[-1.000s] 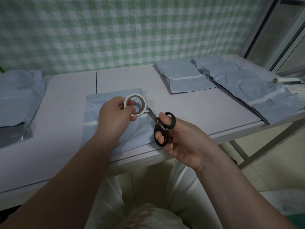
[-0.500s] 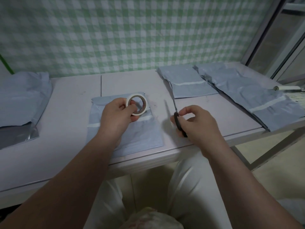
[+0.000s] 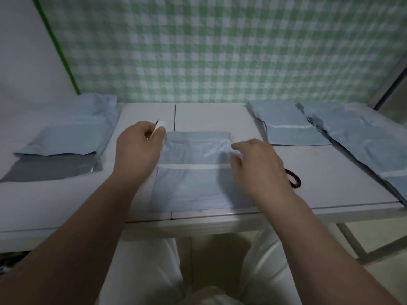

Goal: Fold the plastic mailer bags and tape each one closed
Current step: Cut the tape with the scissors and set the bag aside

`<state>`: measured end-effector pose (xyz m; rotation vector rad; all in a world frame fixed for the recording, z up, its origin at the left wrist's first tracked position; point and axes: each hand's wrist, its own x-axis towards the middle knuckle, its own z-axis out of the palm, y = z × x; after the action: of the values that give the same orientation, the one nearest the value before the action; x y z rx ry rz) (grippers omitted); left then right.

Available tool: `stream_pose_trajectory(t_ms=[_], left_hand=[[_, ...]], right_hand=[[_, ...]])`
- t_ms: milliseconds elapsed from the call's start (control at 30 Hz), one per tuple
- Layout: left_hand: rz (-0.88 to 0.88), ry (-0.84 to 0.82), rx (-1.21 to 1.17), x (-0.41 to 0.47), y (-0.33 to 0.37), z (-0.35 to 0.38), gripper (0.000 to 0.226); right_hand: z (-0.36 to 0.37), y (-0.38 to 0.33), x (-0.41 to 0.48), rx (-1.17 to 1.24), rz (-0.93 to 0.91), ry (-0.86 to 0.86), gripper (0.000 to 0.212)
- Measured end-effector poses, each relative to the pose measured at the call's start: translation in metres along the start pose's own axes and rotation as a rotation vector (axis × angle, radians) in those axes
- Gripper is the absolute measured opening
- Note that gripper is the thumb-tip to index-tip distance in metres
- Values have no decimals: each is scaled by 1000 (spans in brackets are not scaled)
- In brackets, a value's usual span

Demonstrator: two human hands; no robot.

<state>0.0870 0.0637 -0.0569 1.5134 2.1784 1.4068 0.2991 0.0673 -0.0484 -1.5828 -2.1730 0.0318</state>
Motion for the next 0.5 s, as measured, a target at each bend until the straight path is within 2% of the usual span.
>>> stream_pose_trajectory(t_ms=[100, 233, 333, 400, 433, 500], left_hand=[[98, 9, 255, 2, -20, -3, 22], [112, -76, 433, 2, -42, -1, 29], [127, -38, 450, -2, -40, -2, 27], [236, -13, 427, -12, -26, 1, 33], [308, -47, 381, -19, -14, 4, 40], [369, -276, 223, -37, 13, 10, 49]], right_hand=[[21, -28, -3, 82, -168, -76, 25], [48, -38, -7, 31, -239, -233, 36], [54, -35, -10, -35, -238, -309, 52], [55, -35, -10, -44, -249, -302, 67], [55, -35, -9, -44, -251, -293, 72], [55, -34, -8, -33, -250, -299, 72]])
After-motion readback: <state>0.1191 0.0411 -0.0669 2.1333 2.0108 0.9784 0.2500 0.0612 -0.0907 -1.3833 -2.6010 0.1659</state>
